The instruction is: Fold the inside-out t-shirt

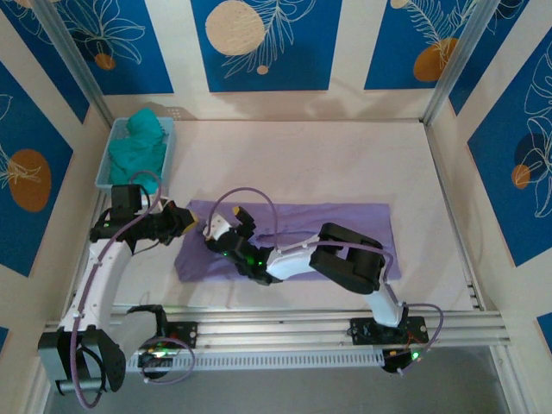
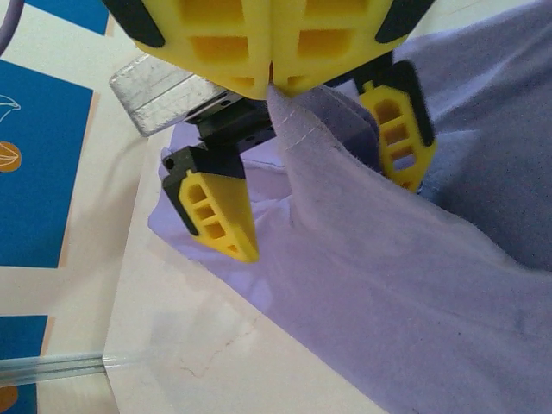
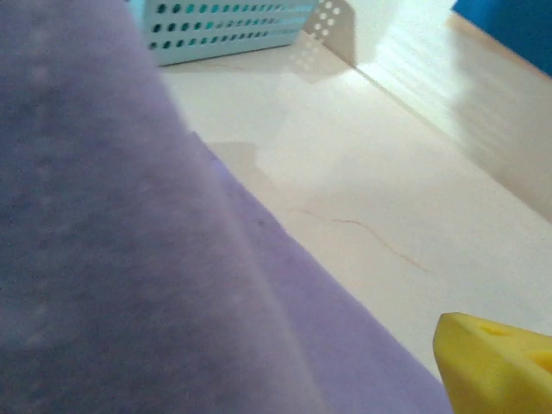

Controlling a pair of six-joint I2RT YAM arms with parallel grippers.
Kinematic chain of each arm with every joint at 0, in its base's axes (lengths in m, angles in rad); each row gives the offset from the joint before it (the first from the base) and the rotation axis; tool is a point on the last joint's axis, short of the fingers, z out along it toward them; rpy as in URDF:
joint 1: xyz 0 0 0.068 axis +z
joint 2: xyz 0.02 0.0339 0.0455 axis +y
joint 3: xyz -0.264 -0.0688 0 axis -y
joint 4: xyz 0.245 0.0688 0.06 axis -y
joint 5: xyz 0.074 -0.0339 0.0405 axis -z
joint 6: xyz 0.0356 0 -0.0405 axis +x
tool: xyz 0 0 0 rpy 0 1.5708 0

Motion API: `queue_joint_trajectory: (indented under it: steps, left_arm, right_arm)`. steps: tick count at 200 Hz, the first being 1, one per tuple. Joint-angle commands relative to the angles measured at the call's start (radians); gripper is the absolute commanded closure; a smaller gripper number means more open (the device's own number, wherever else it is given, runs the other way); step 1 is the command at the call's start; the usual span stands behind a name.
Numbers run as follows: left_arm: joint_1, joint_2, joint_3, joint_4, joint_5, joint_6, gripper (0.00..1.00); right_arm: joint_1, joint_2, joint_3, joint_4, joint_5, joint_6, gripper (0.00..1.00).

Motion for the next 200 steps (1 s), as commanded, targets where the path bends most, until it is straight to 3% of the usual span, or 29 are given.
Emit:
queue_joint_trajectory:
  steps: [1,45,71,102,126,157,200]
  left_arm:
    - [0.012,0.001,-0.011,0.004,-0.017,0.019,1.00]
    - [0.013,0.012,-0.009,0.006,-0.031,0.035,1.00]
    - [0.013,0.012,-0.009,0.000,-0.043,0.045,1.00]
    - [0.012,0.012,-0.014,-0.014,-0.063,0.069,1.00]
    - [0.013,0.001,-0.036,-0.017,-0.075,0.073,1.00]
    - [0.013,-0.029,-0.071,-0.032,-0.104,0.079,1.00]
    - [0.013,-0.126,-0.157,-0.063,-0.116,0.029,1.00]
  right_arm:
    - [0.002,-0.048,-0.011,-0.018,0.121,-0.001,0.15]
    - [0.004,-0.183,-0.071,-0.274,0.115,0.121,0.40]
    - [0.002,-0.218,-0.075,-0.372,0.124,0.147,0.49]
    - [-0.005,-0.252,-0.080,-0.518,0.062,0.228,0.68]
    - [-0.011,-0.279,-0.105,-0.547,-0.054,0.231,0.84]
    - [-0.025,-0.319,-0.130,-0.574,-0.258,0.203,0.97]
    - [-0.048,-0.354,-0.170,-0.617,-0.529,0.176,1.00]
